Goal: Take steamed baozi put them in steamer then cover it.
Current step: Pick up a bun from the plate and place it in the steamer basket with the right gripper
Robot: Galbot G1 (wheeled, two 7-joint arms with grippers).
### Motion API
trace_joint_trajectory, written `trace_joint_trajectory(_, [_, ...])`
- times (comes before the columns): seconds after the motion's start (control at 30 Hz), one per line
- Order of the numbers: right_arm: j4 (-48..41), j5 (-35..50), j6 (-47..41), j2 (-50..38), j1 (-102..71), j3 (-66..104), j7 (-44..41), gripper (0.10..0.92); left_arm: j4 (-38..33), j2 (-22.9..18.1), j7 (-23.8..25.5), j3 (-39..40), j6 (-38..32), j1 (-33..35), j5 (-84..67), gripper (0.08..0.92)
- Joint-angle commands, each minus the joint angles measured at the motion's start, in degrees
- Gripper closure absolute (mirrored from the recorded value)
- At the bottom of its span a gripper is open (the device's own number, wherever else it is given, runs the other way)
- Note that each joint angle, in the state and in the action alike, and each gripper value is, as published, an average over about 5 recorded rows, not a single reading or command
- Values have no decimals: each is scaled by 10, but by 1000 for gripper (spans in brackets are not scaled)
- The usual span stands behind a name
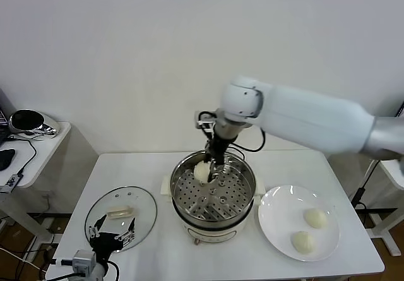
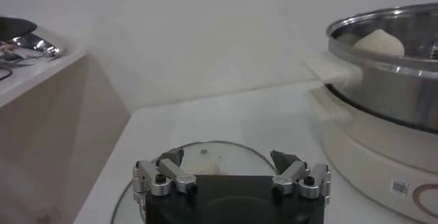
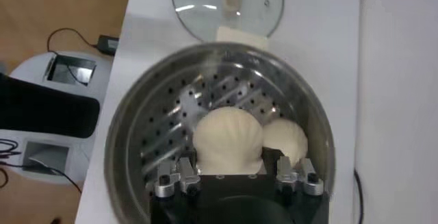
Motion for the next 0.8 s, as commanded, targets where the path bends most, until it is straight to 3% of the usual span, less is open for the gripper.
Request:
trace_joint_trajectory(0.03, [-44, -4, -4, 71, -35, 1, 3, 431, -1, -3, -1, 2, 1, -2, -2, 177])
trace_joint_trajectory(0.8, [-116, -86, 6, 107, -83, 0, 7, 431, 5, -4, -1, 5, 0, -5, -8, 177])
